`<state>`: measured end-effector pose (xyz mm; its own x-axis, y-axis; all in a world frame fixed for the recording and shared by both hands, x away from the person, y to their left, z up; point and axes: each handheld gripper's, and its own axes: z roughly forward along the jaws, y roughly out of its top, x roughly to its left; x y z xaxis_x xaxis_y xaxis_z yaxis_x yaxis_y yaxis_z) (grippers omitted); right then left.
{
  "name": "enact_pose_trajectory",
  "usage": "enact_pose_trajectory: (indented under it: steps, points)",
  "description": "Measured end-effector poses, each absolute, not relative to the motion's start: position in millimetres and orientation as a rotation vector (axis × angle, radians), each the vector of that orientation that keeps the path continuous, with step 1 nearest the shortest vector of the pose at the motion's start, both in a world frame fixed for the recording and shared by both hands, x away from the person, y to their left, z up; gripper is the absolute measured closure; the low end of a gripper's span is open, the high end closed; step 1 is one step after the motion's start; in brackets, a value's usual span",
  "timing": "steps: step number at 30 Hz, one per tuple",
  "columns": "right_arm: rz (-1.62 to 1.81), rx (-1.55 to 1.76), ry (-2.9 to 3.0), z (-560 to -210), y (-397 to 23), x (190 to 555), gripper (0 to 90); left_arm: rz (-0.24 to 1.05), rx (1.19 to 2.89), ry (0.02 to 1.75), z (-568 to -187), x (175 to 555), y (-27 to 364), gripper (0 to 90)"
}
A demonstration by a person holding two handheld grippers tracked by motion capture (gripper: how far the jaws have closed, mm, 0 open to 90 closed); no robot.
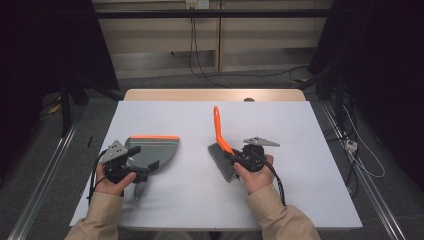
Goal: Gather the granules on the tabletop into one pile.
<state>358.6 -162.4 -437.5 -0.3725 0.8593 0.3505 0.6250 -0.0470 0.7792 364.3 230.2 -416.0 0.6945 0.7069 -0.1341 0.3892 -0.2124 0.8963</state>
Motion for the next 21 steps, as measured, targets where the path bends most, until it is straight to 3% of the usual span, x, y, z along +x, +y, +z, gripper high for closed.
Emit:
enact_pose_trajectory:
  steps: [21]
  points:
    - [1.447,1.618,1.958,-433.6,-175.5,354.9,71.3,0.367,1.841,0.861,-416.8,365.0,227.9,6.2]
